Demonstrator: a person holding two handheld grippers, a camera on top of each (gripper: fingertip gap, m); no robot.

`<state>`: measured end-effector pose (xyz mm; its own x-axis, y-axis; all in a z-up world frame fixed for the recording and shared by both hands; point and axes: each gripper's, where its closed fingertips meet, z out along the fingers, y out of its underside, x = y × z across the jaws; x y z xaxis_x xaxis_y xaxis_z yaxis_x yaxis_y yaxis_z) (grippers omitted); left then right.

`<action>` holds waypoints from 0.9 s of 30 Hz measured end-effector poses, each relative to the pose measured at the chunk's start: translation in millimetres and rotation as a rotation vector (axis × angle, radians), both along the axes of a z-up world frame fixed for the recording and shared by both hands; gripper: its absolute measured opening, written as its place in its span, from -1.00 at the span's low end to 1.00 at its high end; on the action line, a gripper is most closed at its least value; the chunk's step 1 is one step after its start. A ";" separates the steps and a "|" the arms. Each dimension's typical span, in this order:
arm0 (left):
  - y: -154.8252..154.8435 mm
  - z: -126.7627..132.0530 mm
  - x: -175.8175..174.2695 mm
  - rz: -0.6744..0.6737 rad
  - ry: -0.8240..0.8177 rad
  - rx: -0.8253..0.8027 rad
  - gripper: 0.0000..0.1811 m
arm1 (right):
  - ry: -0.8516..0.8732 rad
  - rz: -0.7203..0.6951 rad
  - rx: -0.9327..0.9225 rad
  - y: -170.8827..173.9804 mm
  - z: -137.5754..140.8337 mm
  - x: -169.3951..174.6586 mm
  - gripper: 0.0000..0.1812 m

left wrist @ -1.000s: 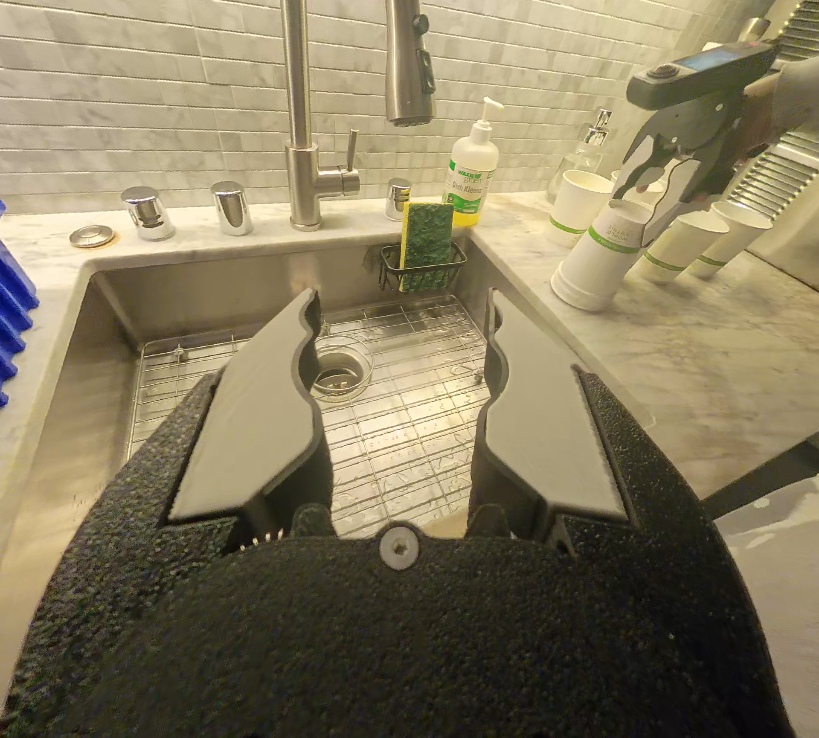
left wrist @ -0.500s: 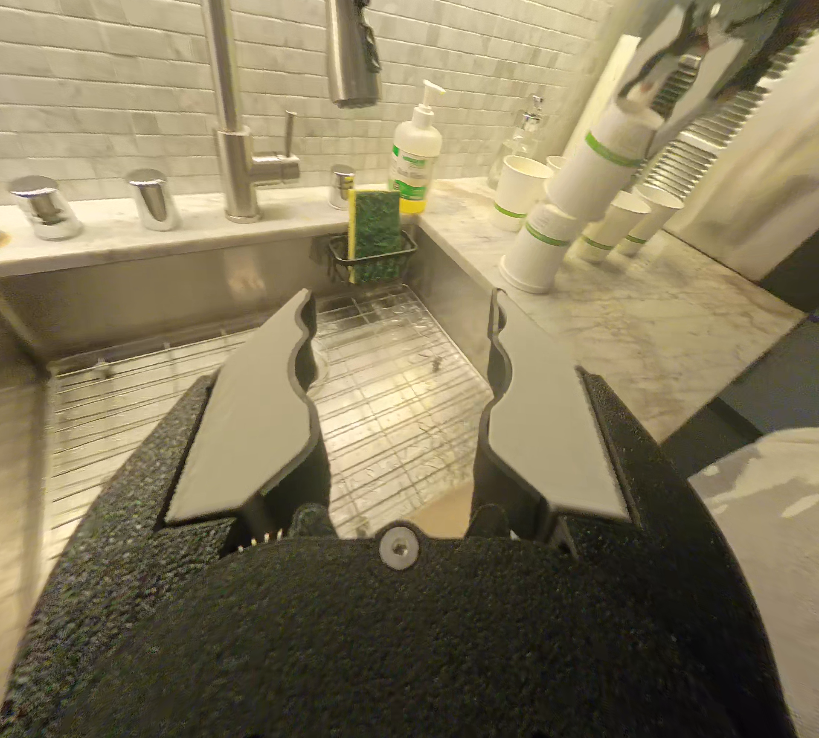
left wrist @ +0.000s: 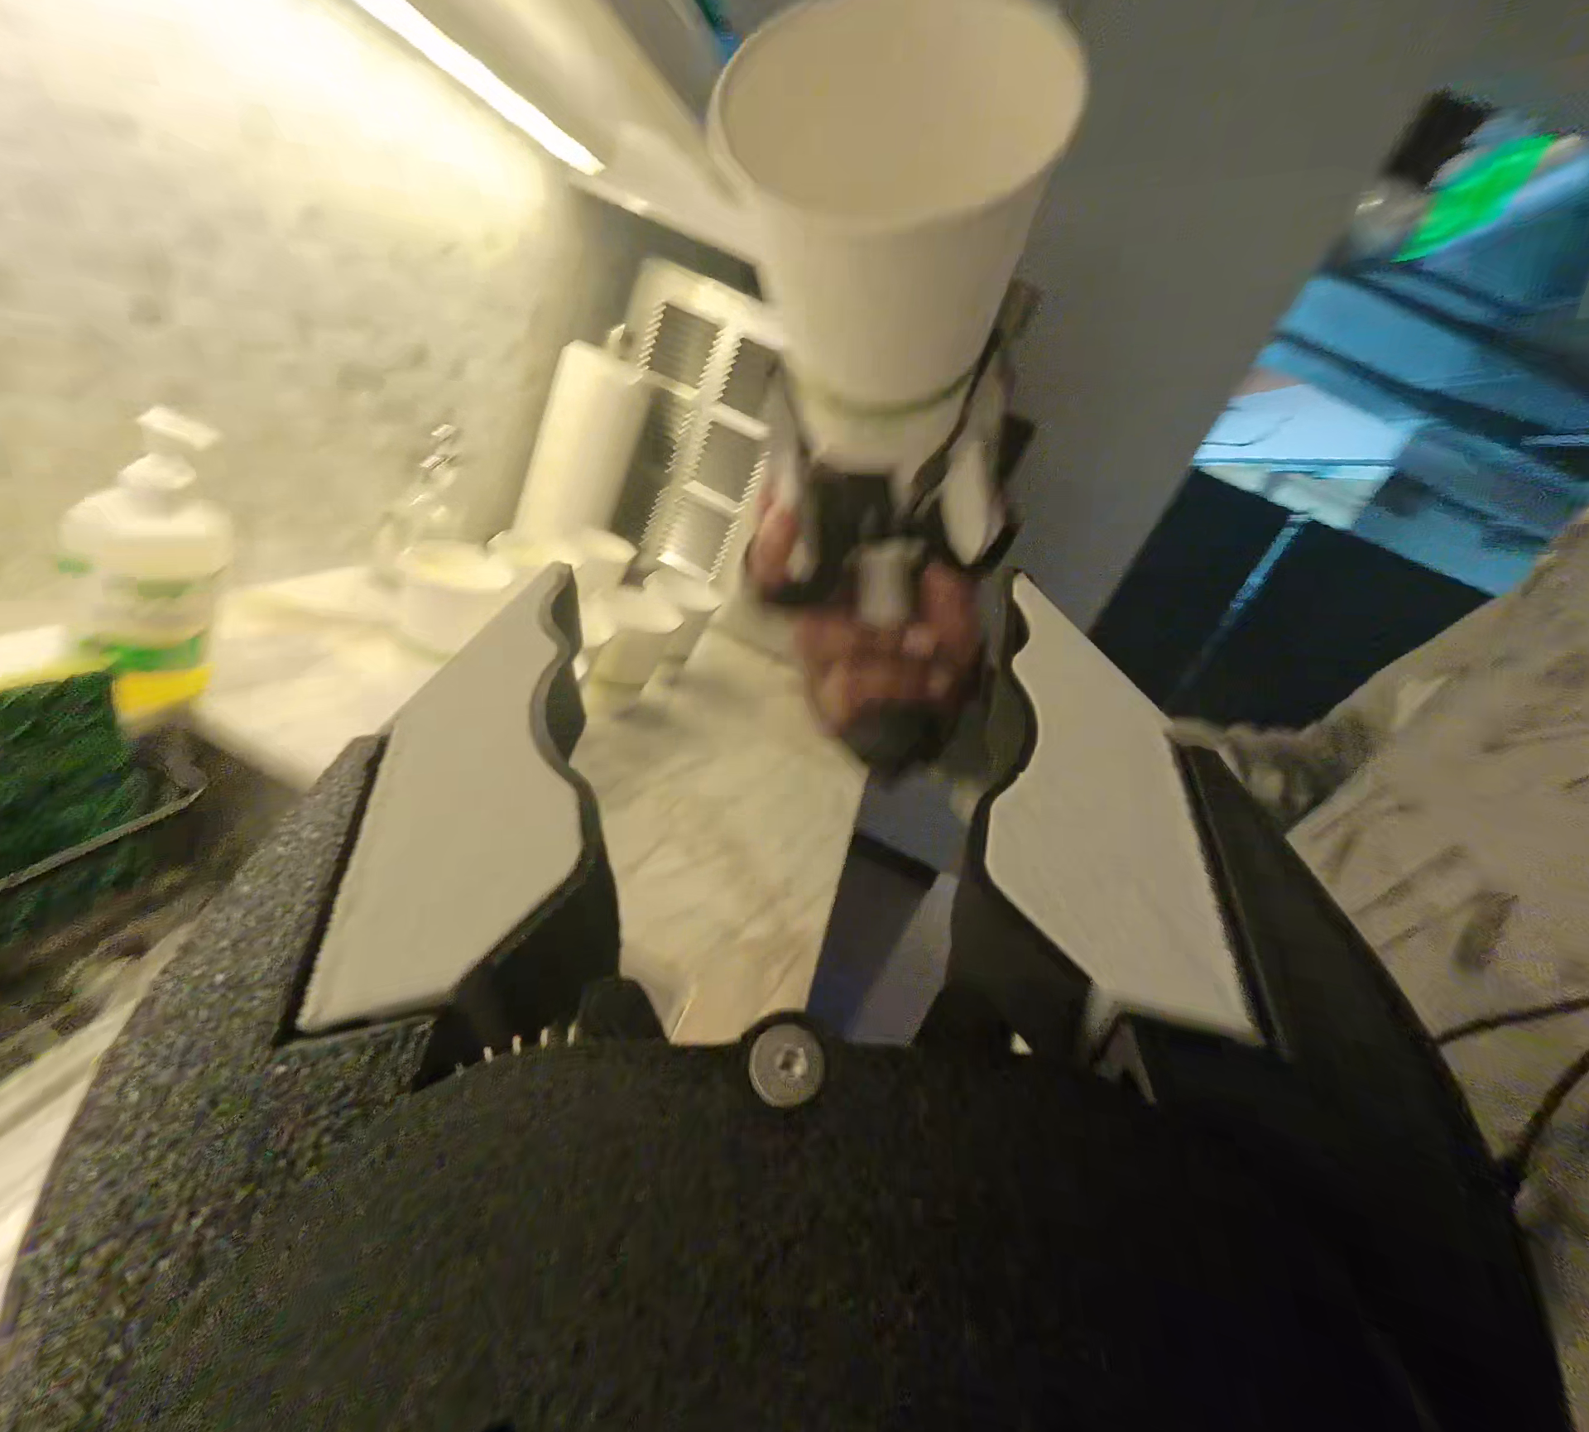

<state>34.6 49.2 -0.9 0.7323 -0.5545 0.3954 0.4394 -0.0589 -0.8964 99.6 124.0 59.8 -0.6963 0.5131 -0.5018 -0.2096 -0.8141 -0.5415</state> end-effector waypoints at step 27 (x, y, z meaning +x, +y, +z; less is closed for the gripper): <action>23.4 -78.4 5.3 0.212 0.643 -0.178 -0.05 | -1.097 -0.553 0.800 -65.4 -120.5 -78.9 0.23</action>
<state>39.9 72.6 -79.3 0.9367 -0.3405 -0.0813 -0.1568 -0.2003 -0.9671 20.7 58.7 -60.7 0.2126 0.9722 -0.0979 0.4172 -0.1809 -0.8906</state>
